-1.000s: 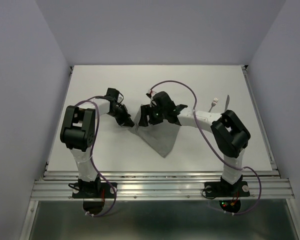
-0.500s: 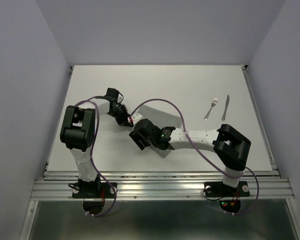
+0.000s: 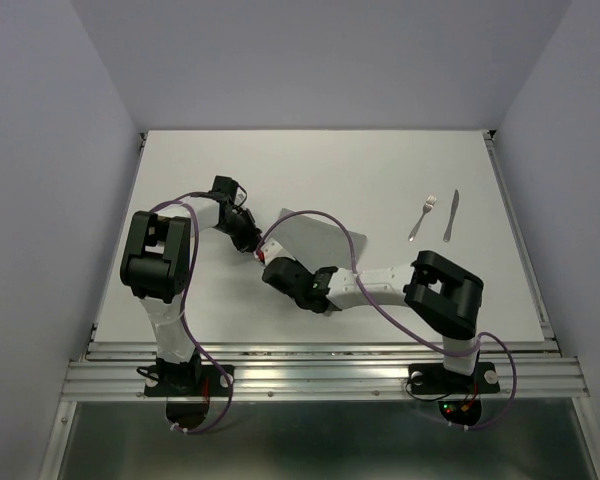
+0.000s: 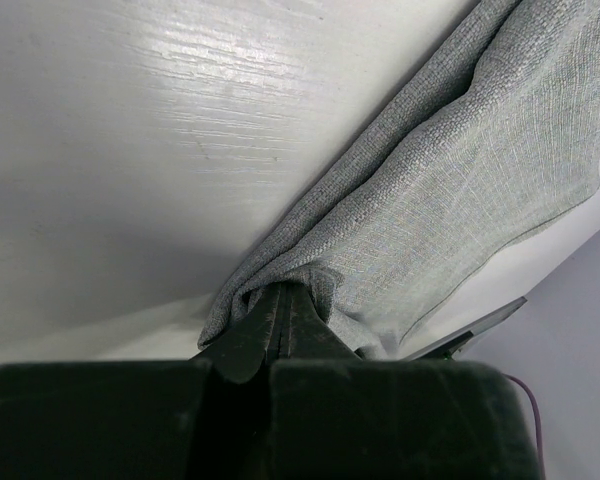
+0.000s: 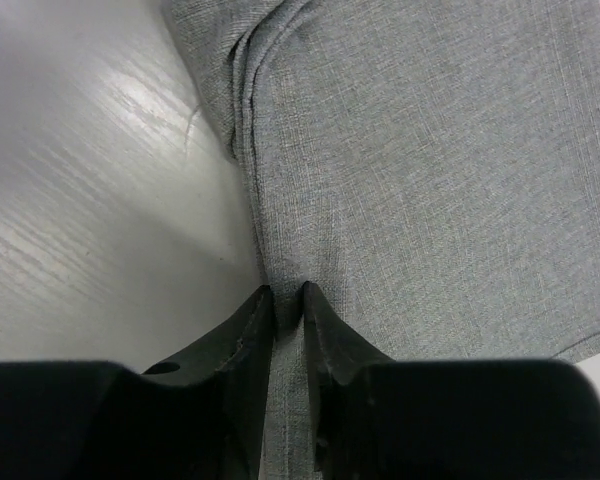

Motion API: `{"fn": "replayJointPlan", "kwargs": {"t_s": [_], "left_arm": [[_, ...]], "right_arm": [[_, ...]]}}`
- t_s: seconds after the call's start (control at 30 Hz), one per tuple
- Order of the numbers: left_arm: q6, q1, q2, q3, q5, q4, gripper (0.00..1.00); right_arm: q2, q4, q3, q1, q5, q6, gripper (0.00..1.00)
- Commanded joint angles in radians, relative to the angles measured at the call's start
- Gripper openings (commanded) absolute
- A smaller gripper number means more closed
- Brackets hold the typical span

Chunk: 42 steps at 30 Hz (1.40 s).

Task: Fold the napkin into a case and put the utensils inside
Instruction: Fold the 2/3-rectangle-folded napkin at the center of the board.

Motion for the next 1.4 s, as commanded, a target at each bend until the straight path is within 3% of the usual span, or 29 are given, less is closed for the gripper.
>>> {"fn": "replayJointPlan", "kwargs": {"t_s": [0.0, 0.17, 0.57, 0.83, 1.03, 1.37], "left_arm": [[0.037, 0.001, 0.034, -0.023, -0.069, -0.047, 0.0], [0.046, 0.001, 0.039, -0.019, -0.068, -0.048, 0.0], [0.063, 0.001, 0.044, -0.011, -0.071, -0.057, 0.0], [0.066, 0.001, 0.045, -0.013, -0.069, -0.056, 0.0], [0.069, 0.001, 0.044, -0.011, -0.072, -0.061, 0.0], [0.071, 0.001, 0.044, -0.016, -0.072, -0.062, 0.0]], "right_arm": [[-0.01, 0.047, -0.015, 0.009, 0.095, 0.002, 0.22], [-0.044, 0.059, -0.018, 0.009, 0.055, -0.007, 0.01], [-0.108, 0.055, -0.021, -0.063, -0.146, 0.046, 0.01], [-0.087, 0.056, -0.006, -0.117, -0.154, 0.045, 0.01], [-0.073, 0.051, 0.007, -0.152, -0.163, 0.063, 0.28], [-0.111, 0.016, -0.012, -0.232, -0.256, 0.123, 0.33]]}}
